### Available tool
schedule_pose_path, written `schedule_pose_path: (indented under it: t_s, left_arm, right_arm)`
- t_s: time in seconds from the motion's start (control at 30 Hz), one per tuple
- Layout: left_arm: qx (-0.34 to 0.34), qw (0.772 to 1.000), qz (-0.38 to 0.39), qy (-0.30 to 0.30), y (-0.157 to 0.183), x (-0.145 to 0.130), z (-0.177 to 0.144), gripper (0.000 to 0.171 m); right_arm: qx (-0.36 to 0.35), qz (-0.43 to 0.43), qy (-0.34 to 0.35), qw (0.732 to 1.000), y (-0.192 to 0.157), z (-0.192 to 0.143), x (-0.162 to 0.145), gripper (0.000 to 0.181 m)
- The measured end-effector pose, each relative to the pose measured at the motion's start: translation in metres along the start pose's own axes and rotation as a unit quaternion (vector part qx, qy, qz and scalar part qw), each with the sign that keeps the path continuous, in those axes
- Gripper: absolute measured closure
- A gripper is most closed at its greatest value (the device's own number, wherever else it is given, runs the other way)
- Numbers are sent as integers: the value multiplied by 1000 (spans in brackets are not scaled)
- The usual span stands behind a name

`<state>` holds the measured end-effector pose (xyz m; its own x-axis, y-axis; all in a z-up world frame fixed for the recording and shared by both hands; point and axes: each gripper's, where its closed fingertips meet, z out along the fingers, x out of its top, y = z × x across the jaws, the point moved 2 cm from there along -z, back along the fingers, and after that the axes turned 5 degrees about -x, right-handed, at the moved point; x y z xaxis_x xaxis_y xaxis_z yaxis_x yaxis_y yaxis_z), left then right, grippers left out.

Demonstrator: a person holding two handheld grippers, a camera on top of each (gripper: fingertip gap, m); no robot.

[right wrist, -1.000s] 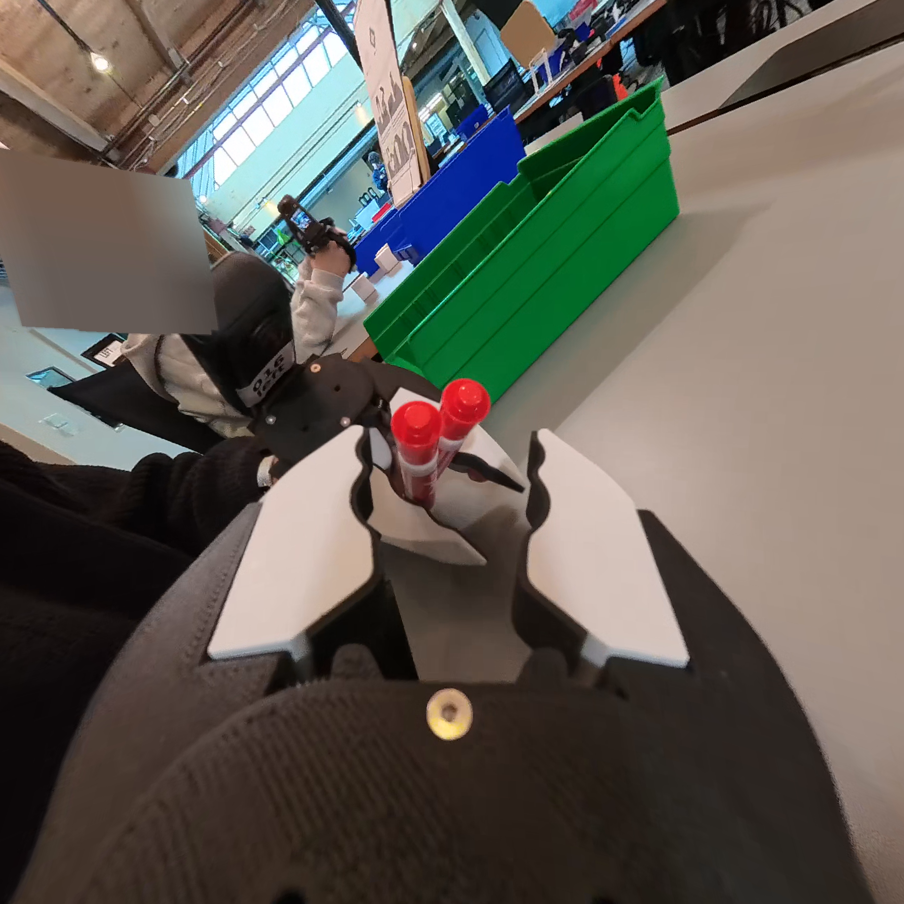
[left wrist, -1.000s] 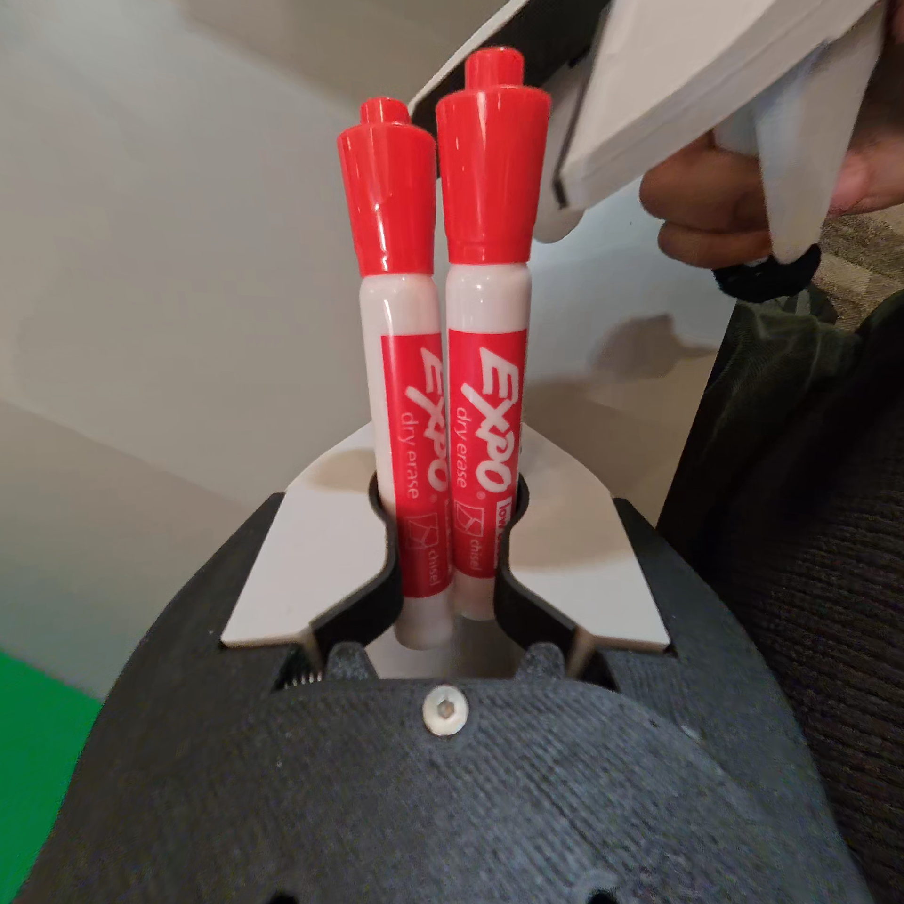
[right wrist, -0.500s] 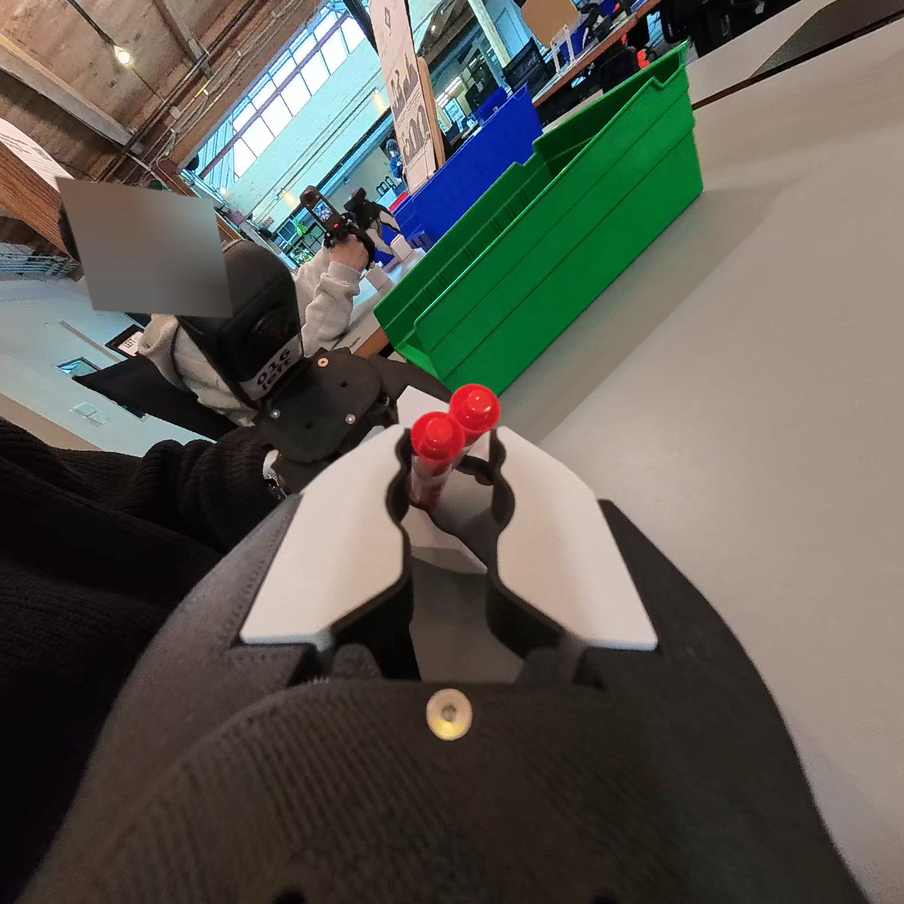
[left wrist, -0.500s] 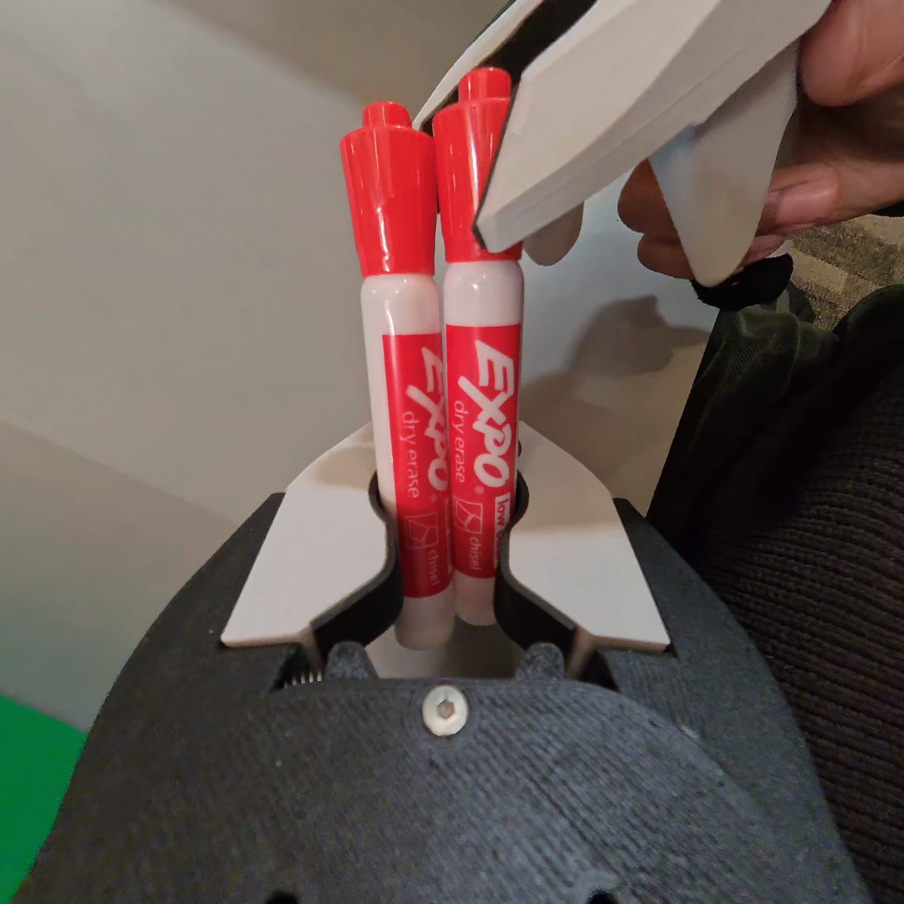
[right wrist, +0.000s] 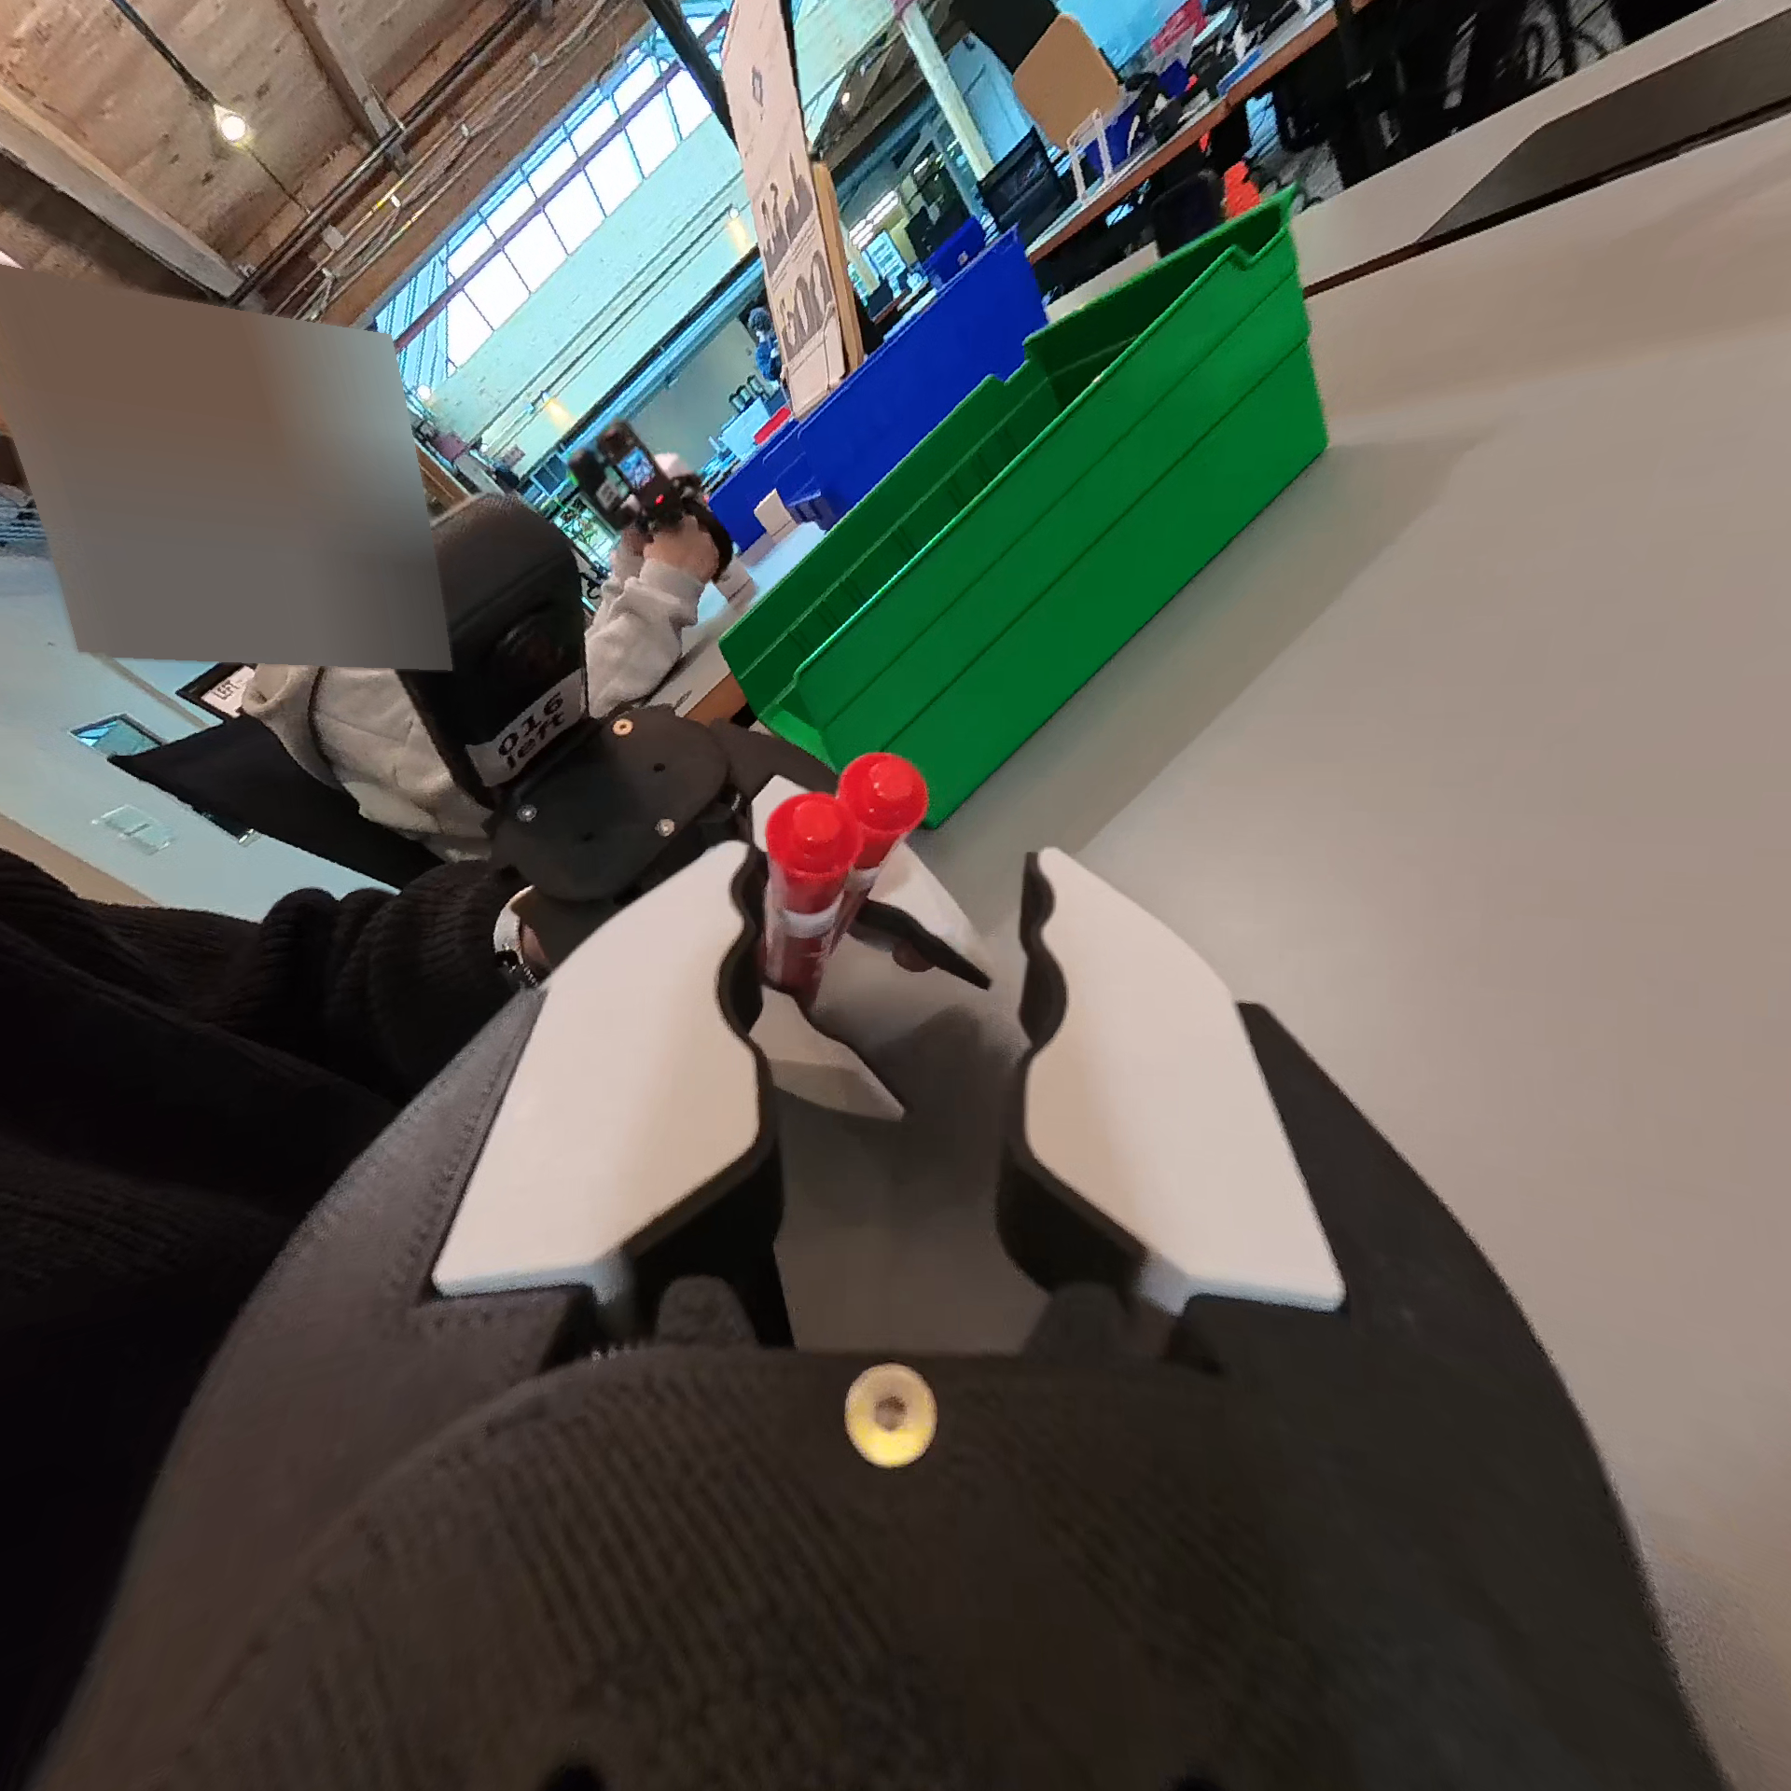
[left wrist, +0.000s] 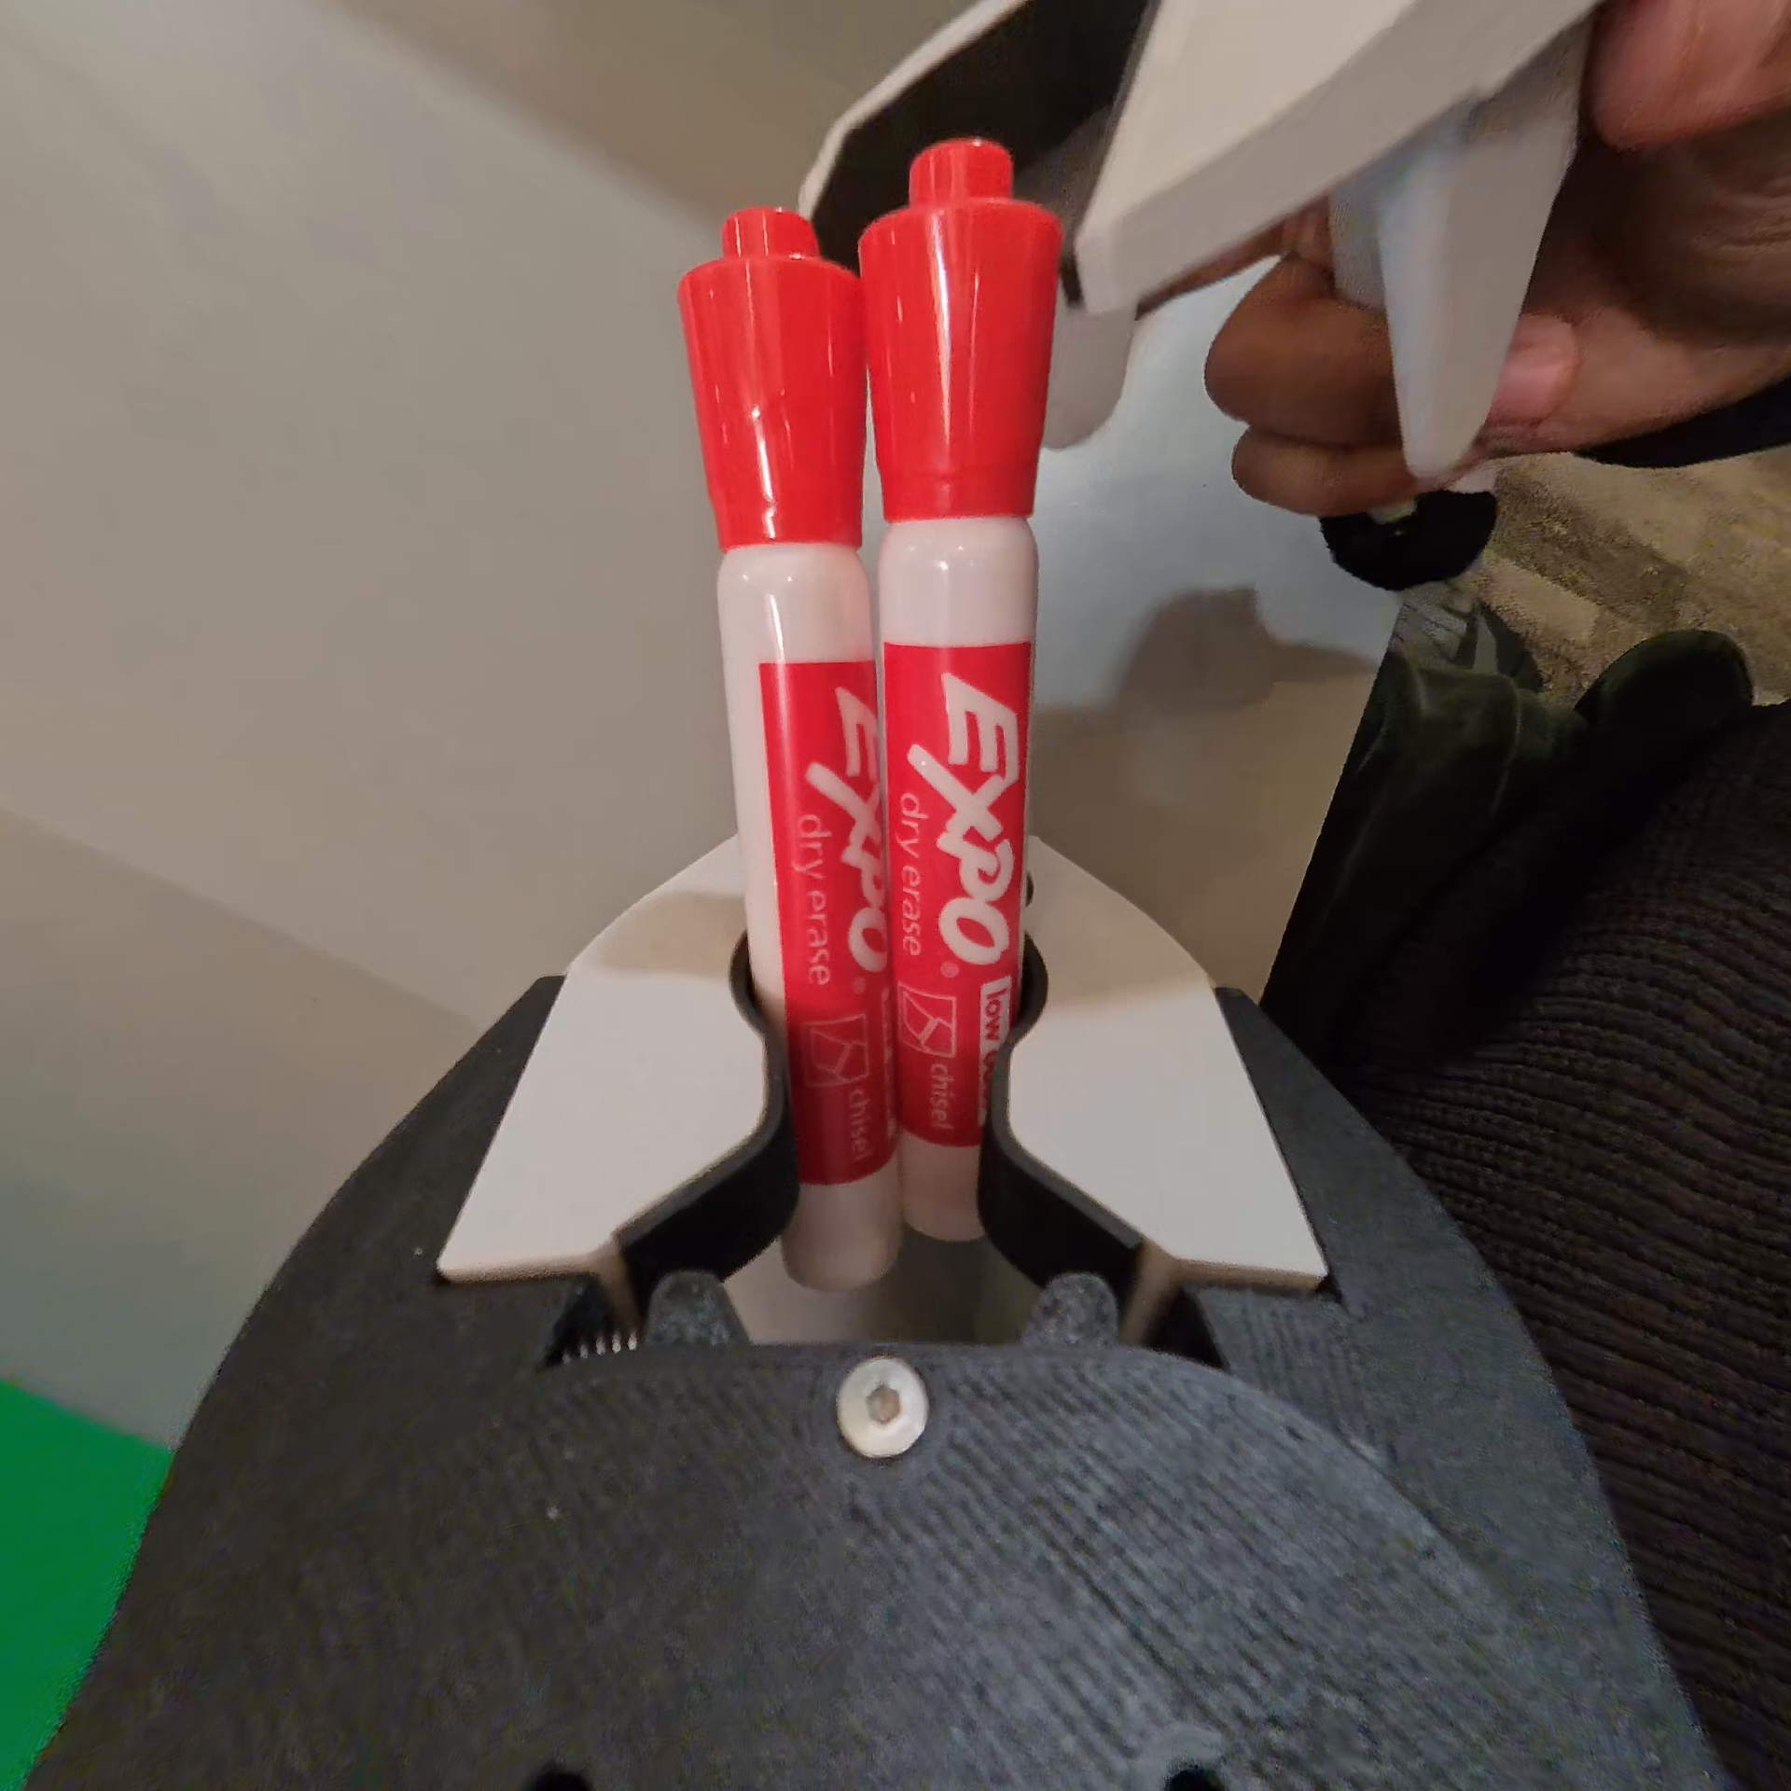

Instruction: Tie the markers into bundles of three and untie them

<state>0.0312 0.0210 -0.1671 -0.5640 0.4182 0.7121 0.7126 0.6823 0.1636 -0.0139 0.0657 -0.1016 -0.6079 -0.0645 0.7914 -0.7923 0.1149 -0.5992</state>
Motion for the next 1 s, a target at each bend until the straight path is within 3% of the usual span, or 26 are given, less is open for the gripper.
schedule_pose_path:
  t_s: [0.17,0.3,0.43,0.57,0.7,0.87,1.0]
  left_arm:
    - [-2,1000,-17,6,4,-3,-6,129]
    - [10,1000,-27,7,5,-11,-13,129]
    - [20,999,-43,15,7,-20,-25,129]
    - [36,997,-57,21,10,-31,-38,129]
    - [45,996,-69,26,15,-42,-49,129]
    - [48,996,-72,13,21,-62,-59,129]
    - [45,995,-90,23,24,-70,-69,129]
  right_arm:
    - [-32,-54,31,998,9,-10,35,127]
    - [-16,-114,26,993,-6,2,74,130]
    - [20,-199,-51,978,-34,55,94,130]
    - [44,-328,-135,934,-68,137,103,133]
    - [58,-356,-305,881,-75,230,74,125]
    - [16,-455,-453,766,-45,310,23,130]
    - [9,-401,-520,754,-42,339,-11,130]
